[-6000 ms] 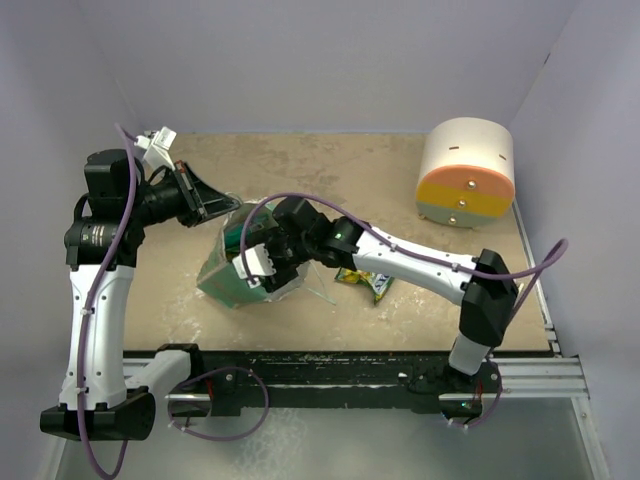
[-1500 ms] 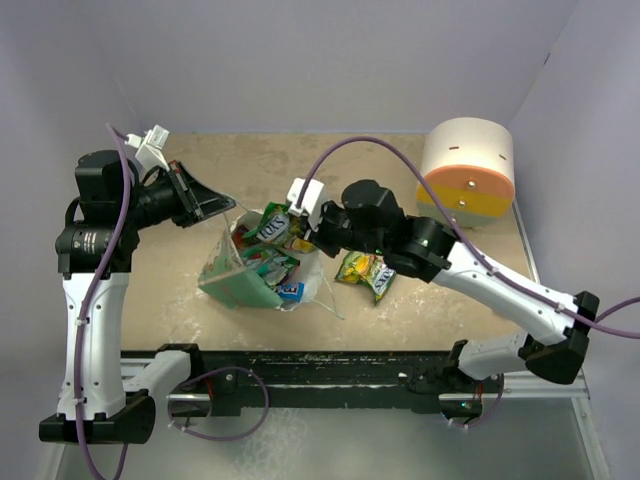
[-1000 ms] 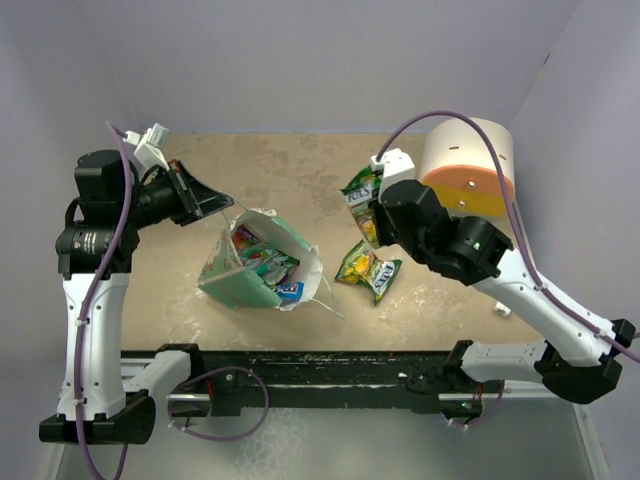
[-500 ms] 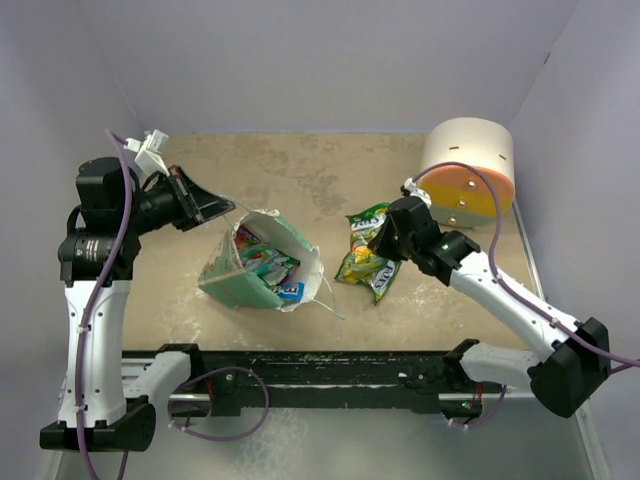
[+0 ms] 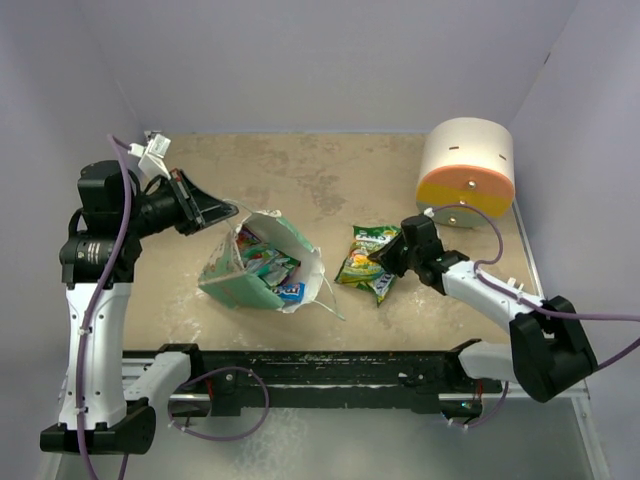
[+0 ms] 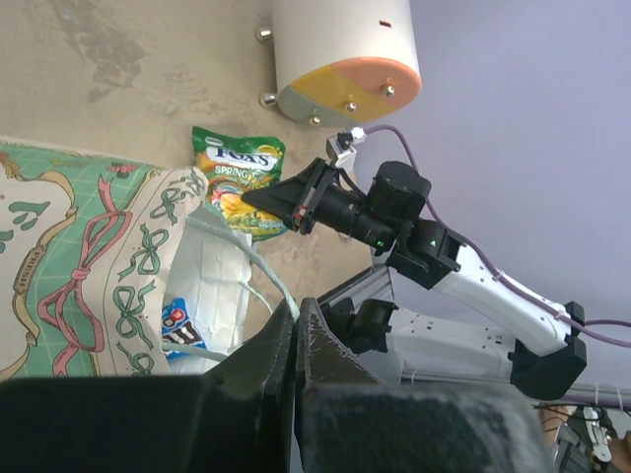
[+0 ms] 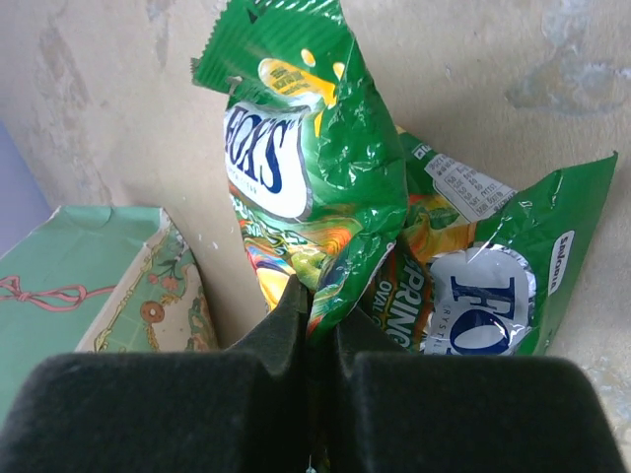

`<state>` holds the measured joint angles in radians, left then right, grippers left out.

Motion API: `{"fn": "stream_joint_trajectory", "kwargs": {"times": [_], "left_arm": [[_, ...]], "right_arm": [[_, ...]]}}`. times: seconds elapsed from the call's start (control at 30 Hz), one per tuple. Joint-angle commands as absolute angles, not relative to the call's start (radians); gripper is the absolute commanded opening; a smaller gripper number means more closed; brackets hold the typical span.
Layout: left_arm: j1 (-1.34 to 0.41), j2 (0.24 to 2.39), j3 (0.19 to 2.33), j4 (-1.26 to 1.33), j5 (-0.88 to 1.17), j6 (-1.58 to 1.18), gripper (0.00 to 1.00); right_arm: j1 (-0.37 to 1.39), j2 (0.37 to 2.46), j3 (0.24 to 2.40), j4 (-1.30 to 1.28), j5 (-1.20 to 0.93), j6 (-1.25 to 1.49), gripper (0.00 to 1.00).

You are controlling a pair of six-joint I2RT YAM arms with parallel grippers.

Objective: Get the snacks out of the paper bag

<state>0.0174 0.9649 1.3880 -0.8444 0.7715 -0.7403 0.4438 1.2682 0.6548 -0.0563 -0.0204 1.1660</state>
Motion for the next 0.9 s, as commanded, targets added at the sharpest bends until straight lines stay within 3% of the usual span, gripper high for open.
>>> {"fn": "stream_joint_trajectory", "kwargs": {"times": [0.0,0.23,0.3,0.5,0.63,0.87], "left_arm": [[0.015,0.938,1.365,-0.832,0.827,-0.749,0.0],[0.015,0.902,1.354,-0.887,0.807,-0.74,0.0],[0.015,0.875,1.327,-0.864,0.791,-0.77,0.0],[0.015,0.821,1.239,-0.777,0.717,-0.861,0.0],[0.015,0.806,1.213,-0.765,0.716,-0.858,0.0],[0.015,0.854,1.265,-0.891,0.771,-0.716,0.0]], "right_arm": [[0.424,1.239,0.57,0.055,-0.065,1.244,0.01],[0.421,1.186,0.559,-0.059,-0.02,1.141,0.31],[0.421,1.149,0.568,-0.124,0.002,1.109,0.36],[0.422,0.994,0.585,-0.3,0.049,1.014,0.61],[0.422,0.894,0.623,-0.297,0.008,0.844,0.75],[0.436,0.89,0.727,-0.025,-0.349,0.46,0.8]]}}
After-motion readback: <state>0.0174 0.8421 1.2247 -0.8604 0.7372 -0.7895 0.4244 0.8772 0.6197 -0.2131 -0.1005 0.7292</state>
